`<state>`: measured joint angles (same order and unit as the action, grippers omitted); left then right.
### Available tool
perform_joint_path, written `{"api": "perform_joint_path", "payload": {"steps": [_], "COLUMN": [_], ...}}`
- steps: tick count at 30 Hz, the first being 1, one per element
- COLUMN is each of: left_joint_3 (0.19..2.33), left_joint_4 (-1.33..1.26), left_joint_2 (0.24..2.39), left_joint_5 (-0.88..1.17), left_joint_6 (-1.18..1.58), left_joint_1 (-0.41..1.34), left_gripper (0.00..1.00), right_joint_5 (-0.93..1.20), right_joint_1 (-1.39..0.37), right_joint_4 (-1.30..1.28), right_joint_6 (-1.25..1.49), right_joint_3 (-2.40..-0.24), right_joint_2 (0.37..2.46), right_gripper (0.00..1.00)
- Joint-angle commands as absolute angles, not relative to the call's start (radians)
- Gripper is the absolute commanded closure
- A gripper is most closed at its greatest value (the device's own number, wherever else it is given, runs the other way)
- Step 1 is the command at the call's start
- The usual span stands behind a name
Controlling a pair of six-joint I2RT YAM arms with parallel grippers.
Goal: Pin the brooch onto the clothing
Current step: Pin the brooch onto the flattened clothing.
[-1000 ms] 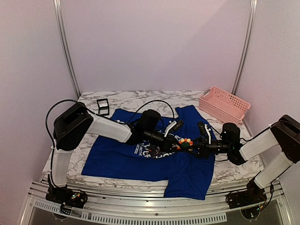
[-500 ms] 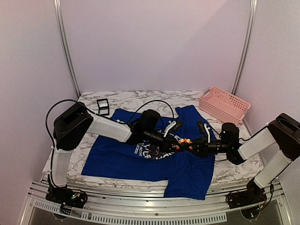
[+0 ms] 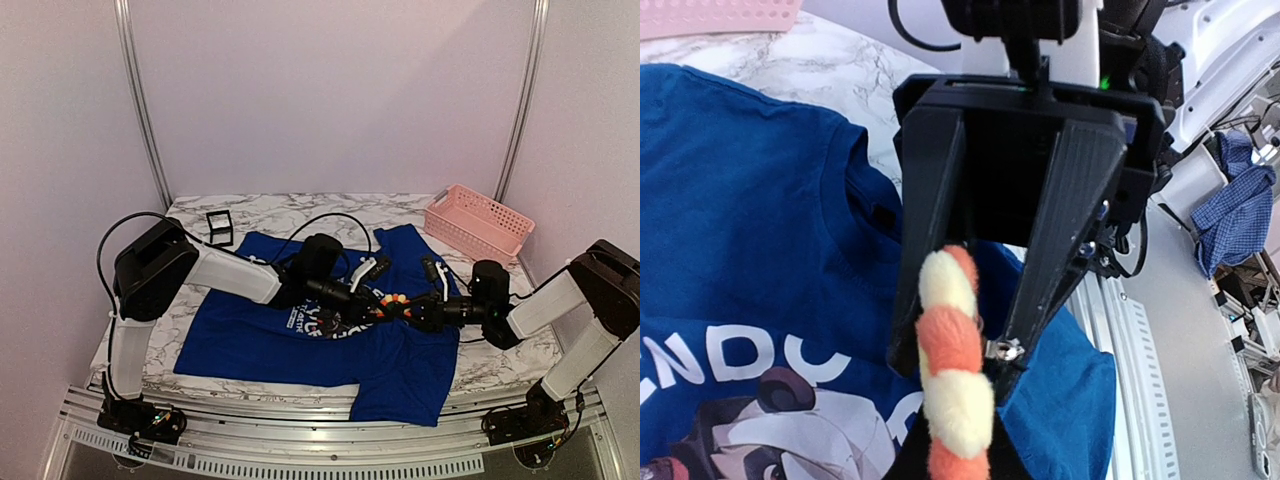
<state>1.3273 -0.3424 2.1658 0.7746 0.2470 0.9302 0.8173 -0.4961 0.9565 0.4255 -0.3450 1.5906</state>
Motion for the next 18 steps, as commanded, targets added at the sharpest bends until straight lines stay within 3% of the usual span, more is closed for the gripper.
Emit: {"api": "perform_joint_path", "payload": {"steps": [1, 10, 18], "left_joint_3": [1.335, 1.339, 1.338], "left_joint_4": [-0.359, -0.359, -0.36], "left_joint_2": [2.126, 2.127, 2.124], "left_joint_5": [0.742, 0.739, 0.744], "left_joint_6": [0.244, 0.244, 0.238], "left_joint_1": [0.931, 0.931, 0.932], "left_gripper": [1.0, 1.0, 1.0], "right_joint_5": [0.815, 0.832, 0.806], "right_joint_1": [-0.49, -0.489, -0.476], "right_joint_4": [0.985, 0.97, 0.935], "right_joint_6": [0.435, 0.401, 0.431], "right_joint_3": [-0.312, -0.31, -0.328], "right_joint_2": [1.571, 1.547, 1.56], "right_gripper": [0.73, 0.7, 0.74]}}
